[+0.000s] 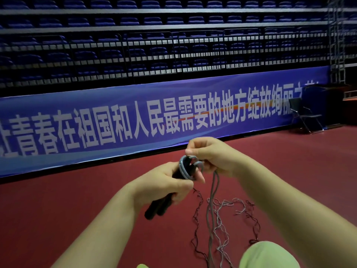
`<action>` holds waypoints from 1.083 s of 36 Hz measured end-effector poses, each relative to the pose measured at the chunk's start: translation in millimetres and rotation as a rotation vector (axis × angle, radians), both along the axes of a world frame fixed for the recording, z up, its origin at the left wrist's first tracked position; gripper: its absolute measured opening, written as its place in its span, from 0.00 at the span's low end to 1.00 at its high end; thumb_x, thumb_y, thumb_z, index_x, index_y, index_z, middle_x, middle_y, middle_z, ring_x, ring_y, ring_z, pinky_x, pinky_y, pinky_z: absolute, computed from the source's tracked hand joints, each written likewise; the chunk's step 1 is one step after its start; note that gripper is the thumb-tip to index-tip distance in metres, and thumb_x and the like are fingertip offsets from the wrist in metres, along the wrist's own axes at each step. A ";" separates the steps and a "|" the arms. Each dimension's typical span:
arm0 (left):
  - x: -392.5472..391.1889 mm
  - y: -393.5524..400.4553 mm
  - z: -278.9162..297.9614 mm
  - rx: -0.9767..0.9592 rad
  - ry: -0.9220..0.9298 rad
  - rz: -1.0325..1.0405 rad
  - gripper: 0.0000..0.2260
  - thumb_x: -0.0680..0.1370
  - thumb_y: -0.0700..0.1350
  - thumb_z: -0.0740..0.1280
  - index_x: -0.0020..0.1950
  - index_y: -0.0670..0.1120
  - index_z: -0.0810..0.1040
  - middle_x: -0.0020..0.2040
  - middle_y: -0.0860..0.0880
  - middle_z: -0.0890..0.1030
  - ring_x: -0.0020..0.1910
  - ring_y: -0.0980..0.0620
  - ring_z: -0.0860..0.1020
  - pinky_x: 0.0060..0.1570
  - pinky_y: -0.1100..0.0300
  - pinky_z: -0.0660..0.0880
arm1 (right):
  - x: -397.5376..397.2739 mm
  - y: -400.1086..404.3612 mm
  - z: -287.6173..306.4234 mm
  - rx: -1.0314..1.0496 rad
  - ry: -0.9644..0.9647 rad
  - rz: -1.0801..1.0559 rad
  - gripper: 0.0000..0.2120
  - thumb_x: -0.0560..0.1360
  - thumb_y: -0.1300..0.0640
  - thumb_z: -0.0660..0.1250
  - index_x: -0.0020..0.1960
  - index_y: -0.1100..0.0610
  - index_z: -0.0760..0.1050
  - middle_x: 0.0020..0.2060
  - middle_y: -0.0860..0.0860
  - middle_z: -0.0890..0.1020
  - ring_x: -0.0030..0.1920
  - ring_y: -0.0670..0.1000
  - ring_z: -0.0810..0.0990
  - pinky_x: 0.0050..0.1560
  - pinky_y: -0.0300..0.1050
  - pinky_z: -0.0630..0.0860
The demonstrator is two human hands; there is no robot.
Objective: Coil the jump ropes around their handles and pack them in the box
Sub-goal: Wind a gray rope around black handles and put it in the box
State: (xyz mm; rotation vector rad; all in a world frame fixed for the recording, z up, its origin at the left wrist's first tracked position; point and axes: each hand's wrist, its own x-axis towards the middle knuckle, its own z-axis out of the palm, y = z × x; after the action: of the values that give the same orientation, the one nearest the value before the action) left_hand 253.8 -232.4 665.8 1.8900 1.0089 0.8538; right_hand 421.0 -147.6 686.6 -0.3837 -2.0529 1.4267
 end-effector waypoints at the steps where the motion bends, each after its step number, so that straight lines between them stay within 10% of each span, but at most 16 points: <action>1: -0.5 1.4 -2.6 -0.008 -0.111 -0.053 0.08 0.70 0.40 0.68 0.48 0.50 0.81 0.28 0.51 0.69 0.26 0.53 0.67 0.31 0.60 0.69 | -1.5 0.0 -4.8 -0.035 0.028 0.031 0.10 0.74 0.56 0.68 0.37 0.56 0.71 0.24 0.49 0.72 0.21 0.43 0.64 0.20 0.34 0.58; 9: -8.6 17.8 -28.5 -0.159 -0.611 -0.173 0.14 0.67 0.55 0.78 0.47 0.50 0.80 0.29 0.54 0.71 0.25 0.59 0.67 0.27 0.65 0.68 | -9.1 -11.3 -24.3 0.030 0.231 -0.166 0.12 0.81 0.54 0.60 0.43 0.60 0.75 0.26 0.46 0.74 0.24 0.44 0.66 0.24 0.34 0.59; 39: -1.7 7.9 -21.9 -0.076 -0.475 0.171 0.27 0.69 0.56 0.75 0.63 0.49 0.71 0.35 0.50 0.76 0.27 0.56 0.71 0.26 0.63 0.68 | -22.1 -9.8 -44.8 -0.256 0.288 -0.248 0.10 0.78 0.56 0.66 0.38 0.56 0.72 0.29 0.48 0.73 0.24 0.43 0.64 0.21 0.35 0.58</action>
State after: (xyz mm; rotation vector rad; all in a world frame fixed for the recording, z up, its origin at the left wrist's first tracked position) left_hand 252.1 -224.5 643.8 1.4507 0.8946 1.2718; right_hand 398.9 -157.3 641.8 -0.4878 -1.5433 1.4966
